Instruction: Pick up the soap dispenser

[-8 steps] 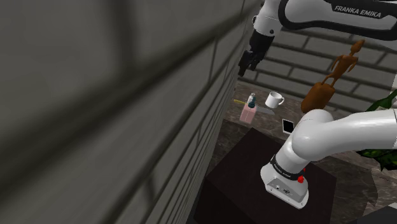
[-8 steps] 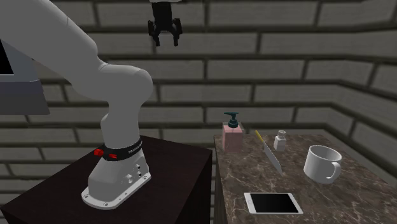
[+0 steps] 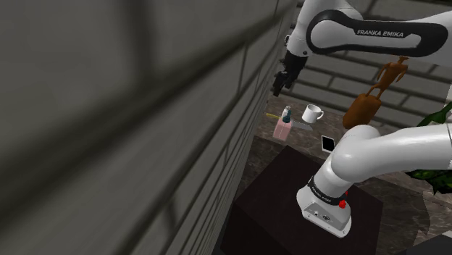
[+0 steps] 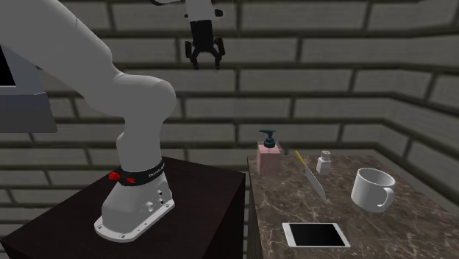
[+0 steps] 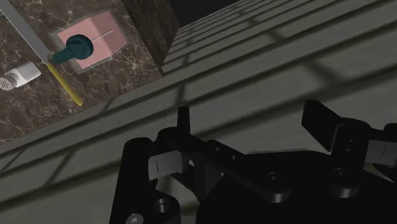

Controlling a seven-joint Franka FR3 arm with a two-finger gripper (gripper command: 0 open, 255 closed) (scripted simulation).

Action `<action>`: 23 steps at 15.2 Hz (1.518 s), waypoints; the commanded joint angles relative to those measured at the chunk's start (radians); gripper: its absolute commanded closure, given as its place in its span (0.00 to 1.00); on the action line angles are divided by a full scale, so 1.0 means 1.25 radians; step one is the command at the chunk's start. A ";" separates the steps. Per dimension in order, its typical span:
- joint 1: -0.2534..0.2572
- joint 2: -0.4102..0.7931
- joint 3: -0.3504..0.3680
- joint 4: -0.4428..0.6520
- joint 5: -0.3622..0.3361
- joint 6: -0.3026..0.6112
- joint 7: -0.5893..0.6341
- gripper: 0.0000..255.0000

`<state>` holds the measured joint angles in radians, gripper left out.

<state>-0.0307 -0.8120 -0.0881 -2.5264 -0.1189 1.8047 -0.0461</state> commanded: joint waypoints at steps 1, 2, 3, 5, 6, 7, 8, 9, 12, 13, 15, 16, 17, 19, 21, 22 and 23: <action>-0.015 0.007 -0.026 -0.031 -0.029 0.034 -0.029 0.00; -0.022 0.015 -0.037 -0.043 -0.042 0.052 -0.042 0.00; -0.029 0.024 -0.050 -0.055 -0.056 0.072 -0.054 0.00; -0.044 0.045 -0.074 -0.076 -0.084 0.111 -0.079 0.00; -0.052 0.058 -0.087 -0.085 -0.098 0.132 -0.091 0.00; -0.060 0.072 -0.100 -0.092 -0.112 0.153 -0.103 0.00; -0.068 0.087 -0.113 -0.099 -0.126 0.174 -0.114 0.00; -0.075 0.104 -0.126 -0.105 -0.140 0.196 -0.125 0.00; -0.098 0.162 -0.165 -0.116 -0.182 0.265 -0.158 0.00; -0.106 0.183 -0.178 -0.117 -0.195 0.288 -0.169 0.00; -0.119 0.230 -0.205 -0.117 -0.220 0.336 -0.190 0.00; -0.126 0.255 -0.218 -0.115 -0.232 0.360 -0.200 0.00; -0.132 0.281 -0.231 -0.111 -0.243 0.384 -0.210 0.00; -0.143 0.337 -0.257 -0.102 -0.263 0.433 -0.230 0.00; -0.152 0.395 -0.283 -0.088 -0.278 0.481 -0.251 0.00; -0.156 0.425 -0.295 -0.079 -0.283 0.505 -0.262 0.00; -0.159 0.456 -0.308 -0.070 -0.287 0.529 -0.273 0.00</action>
<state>-0.2252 -0.2837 -0.4547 -2.6302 -0.4727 2.4348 -0.3690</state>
